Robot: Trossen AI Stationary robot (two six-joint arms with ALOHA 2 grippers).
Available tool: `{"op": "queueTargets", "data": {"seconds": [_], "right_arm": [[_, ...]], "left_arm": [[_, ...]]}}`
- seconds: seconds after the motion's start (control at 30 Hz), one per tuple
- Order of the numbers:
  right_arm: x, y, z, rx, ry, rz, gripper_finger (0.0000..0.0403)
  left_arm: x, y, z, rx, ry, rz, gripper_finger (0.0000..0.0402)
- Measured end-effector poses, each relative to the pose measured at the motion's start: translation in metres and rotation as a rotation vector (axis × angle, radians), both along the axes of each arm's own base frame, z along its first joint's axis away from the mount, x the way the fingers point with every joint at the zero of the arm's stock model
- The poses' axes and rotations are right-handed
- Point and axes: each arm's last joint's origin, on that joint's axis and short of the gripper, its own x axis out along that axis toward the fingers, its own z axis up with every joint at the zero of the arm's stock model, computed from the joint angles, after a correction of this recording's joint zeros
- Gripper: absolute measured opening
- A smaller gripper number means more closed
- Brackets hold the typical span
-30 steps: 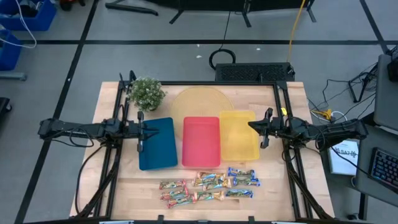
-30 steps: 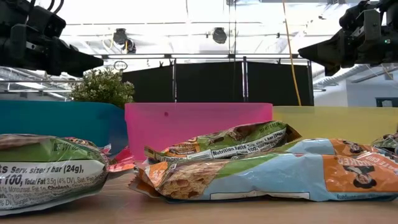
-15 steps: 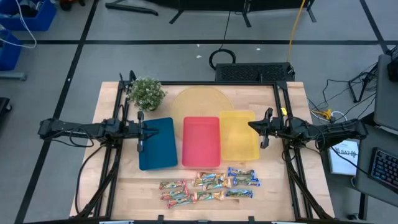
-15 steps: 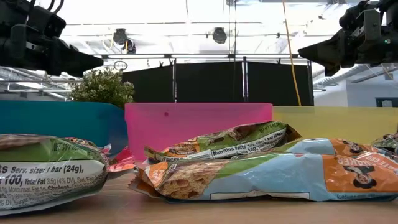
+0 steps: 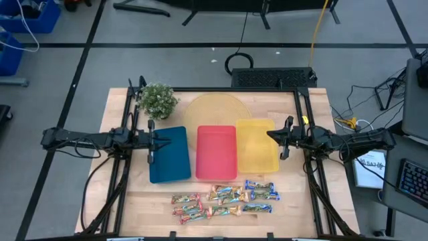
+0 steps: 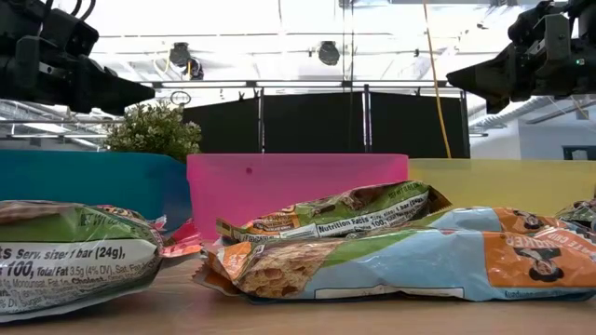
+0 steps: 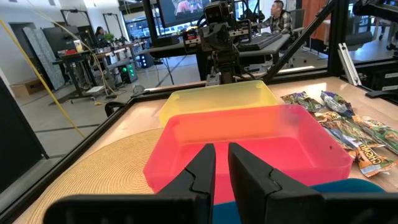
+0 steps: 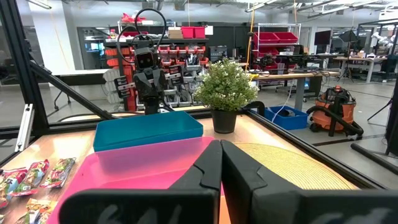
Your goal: Pick and place Granola Bars by type
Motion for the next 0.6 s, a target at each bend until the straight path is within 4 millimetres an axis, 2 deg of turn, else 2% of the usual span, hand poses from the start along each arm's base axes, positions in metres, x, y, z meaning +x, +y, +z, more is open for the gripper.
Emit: {"op": "queueTargets", "data": {"seconds": [0.4,0.6], "right_arm": [[-0.0001,0.0000,0.0008,0.001,-0.008,0.001,0.0000],[0.0000,0.0000,0.0008,0.000,-0.008,0.002,0.0000]], "left_arm": [[0.0000,0.0000,0.0000,-0.001,0.000,0.000,0.0051],[0.0001,-0.0001,0.0012,-0.093,-0.018,0.002,0.0051]]}}
